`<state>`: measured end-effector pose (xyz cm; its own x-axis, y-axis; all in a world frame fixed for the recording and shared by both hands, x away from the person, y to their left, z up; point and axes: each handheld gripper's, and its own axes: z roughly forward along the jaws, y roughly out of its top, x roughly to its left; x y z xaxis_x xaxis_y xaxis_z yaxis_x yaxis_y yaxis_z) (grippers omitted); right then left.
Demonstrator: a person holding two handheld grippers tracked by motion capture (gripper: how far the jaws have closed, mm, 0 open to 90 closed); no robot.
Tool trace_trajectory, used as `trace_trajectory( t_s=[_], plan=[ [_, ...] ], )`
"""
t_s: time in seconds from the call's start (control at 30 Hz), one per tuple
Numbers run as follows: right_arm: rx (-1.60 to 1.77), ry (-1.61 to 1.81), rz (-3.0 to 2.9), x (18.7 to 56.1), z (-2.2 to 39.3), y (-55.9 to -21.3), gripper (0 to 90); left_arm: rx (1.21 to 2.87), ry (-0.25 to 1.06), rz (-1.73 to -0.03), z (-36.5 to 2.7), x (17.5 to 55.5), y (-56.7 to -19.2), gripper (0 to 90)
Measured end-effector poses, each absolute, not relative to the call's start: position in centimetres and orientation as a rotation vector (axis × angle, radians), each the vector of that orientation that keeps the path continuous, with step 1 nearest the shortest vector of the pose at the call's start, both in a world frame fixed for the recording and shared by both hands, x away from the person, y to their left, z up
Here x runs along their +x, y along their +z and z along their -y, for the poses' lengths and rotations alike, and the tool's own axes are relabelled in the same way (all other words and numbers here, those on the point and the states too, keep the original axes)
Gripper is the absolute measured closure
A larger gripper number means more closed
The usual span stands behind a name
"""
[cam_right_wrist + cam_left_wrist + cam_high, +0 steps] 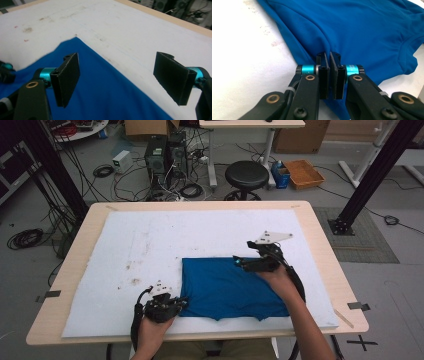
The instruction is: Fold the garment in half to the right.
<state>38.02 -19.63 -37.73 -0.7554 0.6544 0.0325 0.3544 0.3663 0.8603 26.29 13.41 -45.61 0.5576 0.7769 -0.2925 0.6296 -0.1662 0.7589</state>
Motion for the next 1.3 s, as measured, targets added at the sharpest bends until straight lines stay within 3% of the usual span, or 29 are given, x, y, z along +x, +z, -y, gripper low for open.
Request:
trace_trajectory(
  t_s=[0.17, 0.47, 0.63, 0.83, 0.97, 1.3],
  plan=[
    [0.867, 1.298, -2.42, 40.8, 14.8, -38.0, 21.3, 1.871, 0.188, -1.133, -13.5, 26.4, -45.4, 86.2],
    [0.745, 1.097, -2.632, 43.3, 5.6, -40.3, 32.3, 1.862, 0.19, -1.118, -13.6, 26.3, -44.8, 86.3],
    [0.73, 1.003, -2.692, 43.9, 2.5, -41.4, 37.2, 1.87, 0.184, -1.104, -13.7, 26.3, -44.7, 86.4],
    [0.658, 0.901, -2.759, 44.2, 0.8, -42.9, 61.6, 1.867, 0.179, -1.102, -13.7, 26.3, -44.6, 86.5],
    [0.598, 0.898, -2.779, 43.9, 0.5, -42.9, 86.6, 1.859, 0.174, -1.096, -13.6, 26.4, -44.5, 86.6],
    [0.614, 1.042, -2.729, 43.4, 2.3, -41.3, 87.5, 1.803, 0.116, -1.031, -13.1, 26.3, -42.9, 86.7]
  ],
)
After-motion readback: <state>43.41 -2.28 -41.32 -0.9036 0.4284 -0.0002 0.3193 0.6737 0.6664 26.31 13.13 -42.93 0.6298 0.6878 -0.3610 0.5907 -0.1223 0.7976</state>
